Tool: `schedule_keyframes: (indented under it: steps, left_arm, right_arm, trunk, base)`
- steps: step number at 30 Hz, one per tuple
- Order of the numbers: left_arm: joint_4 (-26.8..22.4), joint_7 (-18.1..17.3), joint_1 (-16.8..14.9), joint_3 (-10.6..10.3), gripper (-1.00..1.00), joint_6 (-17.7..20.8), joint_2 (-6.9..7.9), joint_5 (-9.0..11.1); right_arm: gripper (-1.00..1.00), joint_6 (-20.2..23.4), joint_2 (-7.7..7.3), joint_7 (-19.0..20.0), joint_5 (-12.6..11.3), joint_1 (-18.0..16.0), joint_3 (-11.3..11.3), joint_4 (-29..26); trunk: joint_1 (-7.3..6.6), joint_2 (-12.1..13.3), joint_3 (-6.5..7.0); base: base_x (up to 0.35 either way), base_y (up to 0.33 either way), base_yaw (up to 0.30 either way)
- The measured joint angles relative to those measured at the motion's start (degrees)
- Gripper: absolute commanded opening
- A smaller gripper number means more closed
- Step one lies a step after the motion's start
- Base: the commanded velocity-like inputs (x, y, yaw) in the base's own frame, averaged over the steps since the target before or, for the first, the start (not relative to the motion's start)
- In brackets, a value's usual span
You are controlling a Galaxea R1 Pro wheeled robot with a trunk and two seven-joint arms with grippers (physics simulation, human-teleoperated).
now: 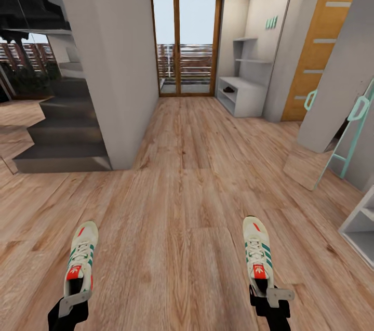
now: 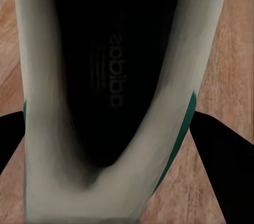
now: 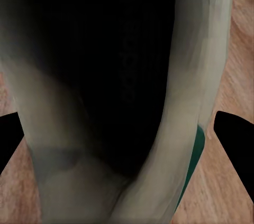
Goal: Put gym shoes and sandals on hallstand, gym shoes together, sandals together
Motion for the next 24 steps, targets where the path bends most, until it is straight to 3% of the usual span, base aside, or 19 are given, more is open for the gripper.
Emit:
schedule_keyframes:
  steps: [24]
  left_arm:
    - [0.2,-0.1,0.0,-0.1,-1.0,0.0,-0.04,-0.2]
  right_arm:
    - [-1.0,0.1,0.0,0.0,0.0,0.0,-0.1,0.0]
  trunk:
    - [-5.06,9.2,4.13]
  base:
    - [0.0,0.0,0.0]
